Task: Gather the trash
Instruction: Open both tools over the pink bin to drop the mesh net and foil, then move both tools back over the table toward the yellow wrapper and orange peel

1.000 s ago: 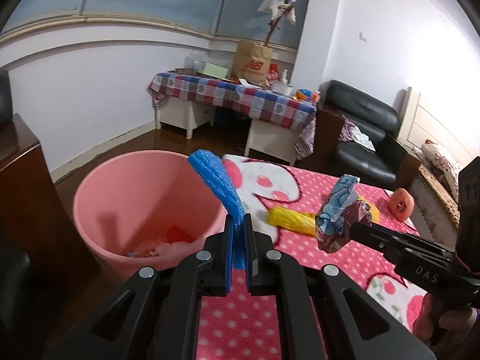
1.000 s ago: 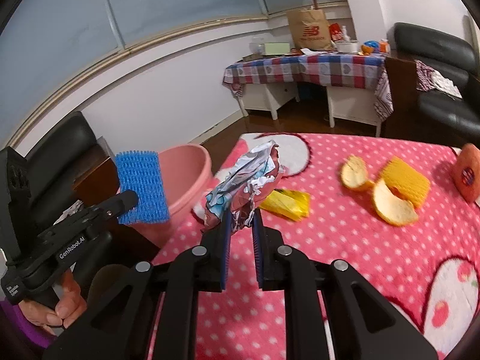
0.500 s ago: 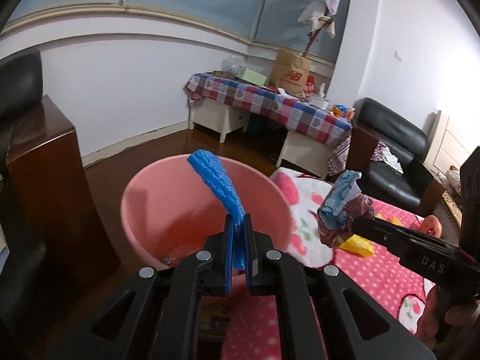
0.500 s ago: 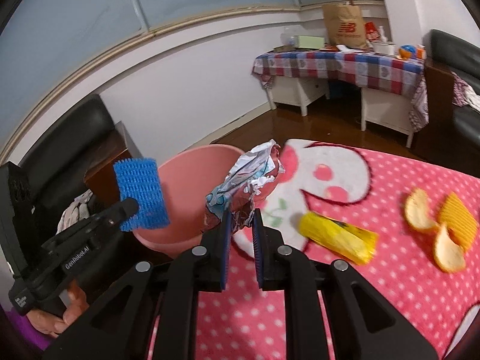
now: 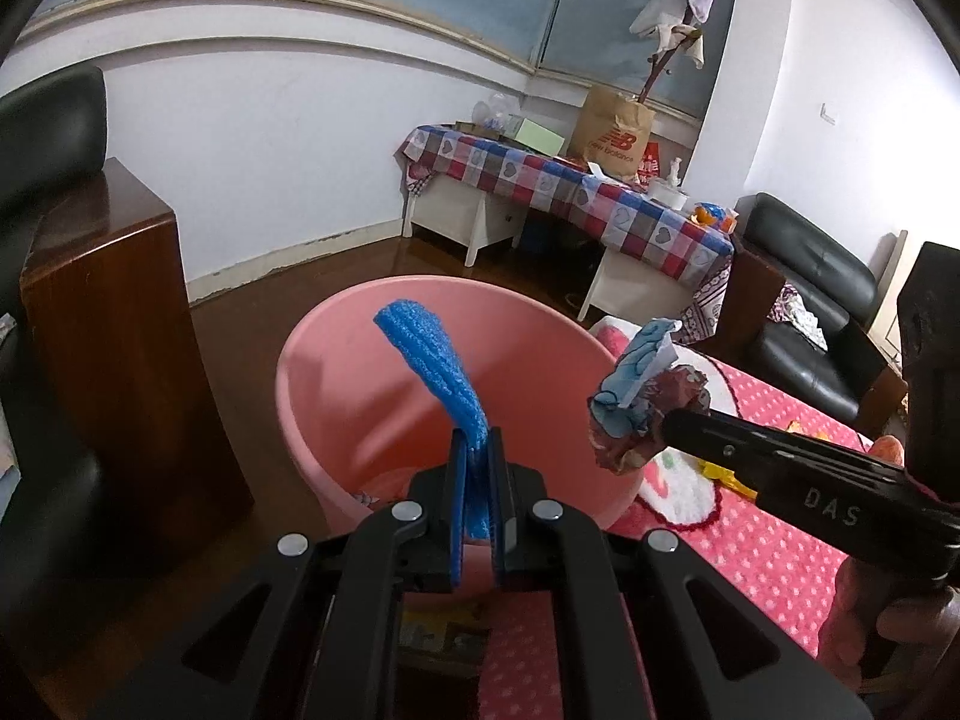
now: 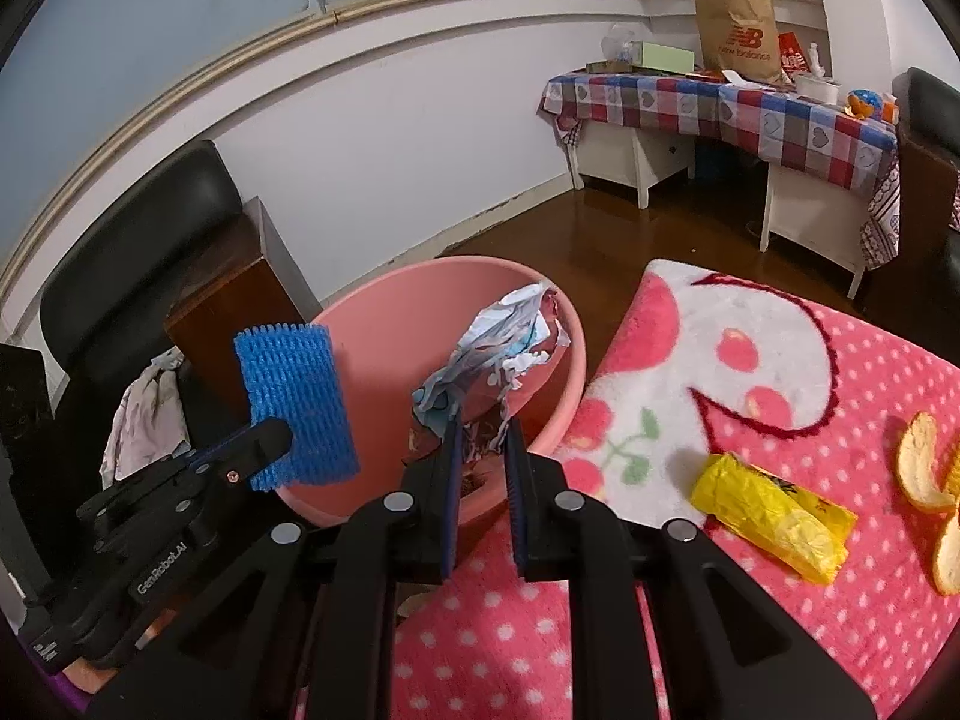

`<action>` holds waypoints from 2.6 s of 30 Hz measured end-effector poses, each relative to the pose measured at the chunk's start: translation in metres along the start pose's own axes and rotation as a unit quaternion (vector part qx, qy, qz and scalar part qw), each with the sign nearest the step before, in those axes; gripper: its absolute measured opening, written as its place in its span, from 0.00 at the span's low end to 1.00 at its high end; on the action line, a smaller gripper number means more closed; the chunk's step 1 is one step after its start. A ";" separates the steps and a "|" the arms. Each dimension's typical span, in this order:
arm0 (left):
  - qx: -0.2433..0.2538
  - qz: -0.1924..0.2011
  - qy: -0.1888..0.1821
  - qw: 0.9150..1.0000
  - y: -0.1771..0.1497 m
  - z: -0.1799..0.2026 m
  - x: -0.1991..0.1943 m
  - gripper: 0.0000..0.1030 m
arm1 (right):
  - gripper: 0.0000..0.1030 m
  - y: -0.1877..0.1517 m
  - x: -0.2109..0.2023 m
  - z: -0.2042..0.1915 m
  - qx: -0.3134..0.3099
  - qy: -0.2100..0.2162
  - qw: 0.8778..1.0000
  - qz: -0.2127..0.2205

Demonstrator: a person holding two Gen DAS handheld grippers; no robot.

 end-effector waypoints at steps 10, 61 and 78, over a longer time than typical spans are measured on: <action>-0.017 -0.012 0.013 1.000 -0.003 -0.004 0.001 0.33 | 0.16 -0.001 0.010 -0.002 0.007 0.021 1.000 -0.021; 0.062 -0.072 -0.032 0.995 -0.042 0.102 -0.019 0.49 | 0.29 -0.107 -0.133 0.097 0.083 -0.119 0.988 0.048; 0.098 -0.092 -0.024 0.991 -0.059 0.136 -0.016 0.49 | 0.36 -0.129 -0.144 0.116 0.107 -0.121 0.986 0.050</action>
Point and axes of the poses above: each gripper's, at about its wrist camera, not at the fingertips, and x roughly the way its jaws point, z to its right, y to its top, the point moved 3 cm from there along x, roughly the way its jaws point, and after that the axes turned 3 degrees about y, right-handed, at the moved point
